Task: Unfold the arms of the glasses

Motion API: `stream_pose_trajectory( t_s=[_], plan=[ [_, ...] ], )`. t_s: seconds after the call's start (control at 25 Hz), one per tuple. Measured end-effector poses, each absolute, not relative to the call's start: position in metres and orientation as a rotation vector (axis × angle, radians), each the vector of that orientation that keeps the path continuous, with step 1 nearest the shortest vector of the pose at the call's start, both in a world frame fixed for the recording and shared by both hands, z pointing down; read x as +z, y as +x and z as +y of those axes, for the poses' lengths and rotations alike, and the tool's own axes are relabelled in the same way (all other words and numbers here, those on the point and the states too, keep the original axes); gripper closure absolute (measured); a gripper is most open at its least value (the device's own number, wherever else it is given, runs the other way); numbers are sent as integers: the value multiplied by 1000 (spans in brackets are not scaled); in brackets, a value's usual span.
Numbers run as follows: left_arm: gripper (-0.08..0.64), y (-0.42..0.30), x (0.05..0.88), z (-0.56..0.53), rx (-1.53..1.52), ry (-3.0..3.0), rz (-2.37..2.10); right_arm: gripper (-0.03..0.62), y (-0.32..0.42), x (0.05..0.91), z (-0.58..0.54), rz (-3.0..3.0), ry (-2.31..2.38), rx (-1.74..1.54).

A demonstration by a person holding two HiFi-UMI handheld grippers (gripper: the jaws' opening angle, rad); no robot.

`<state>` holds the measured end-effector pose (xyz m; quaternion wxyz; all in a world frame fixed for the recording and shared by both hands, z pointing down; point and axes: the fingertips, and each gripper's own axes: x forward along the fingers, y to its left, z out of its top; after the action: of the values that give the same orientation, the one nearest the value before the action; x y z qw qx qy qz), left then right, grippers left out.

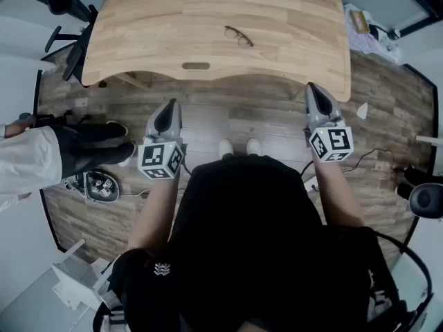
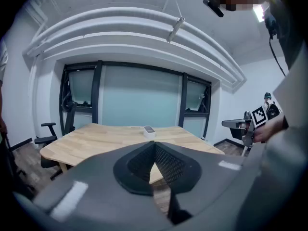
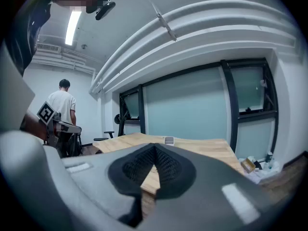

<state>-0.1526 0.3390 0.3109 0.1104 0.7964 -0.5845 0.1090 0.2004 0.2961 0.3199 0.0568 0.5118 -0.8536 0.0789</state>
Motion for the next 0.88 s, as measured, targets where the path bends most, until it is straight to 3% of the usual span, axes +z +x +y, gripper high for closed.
stream_pose_trajectory(
  t_s=[0.88],
  plan=[
    [554,-119,317,298,388,2343,-1744,592,217,347,245,-2648,1457,323]
  ],
)
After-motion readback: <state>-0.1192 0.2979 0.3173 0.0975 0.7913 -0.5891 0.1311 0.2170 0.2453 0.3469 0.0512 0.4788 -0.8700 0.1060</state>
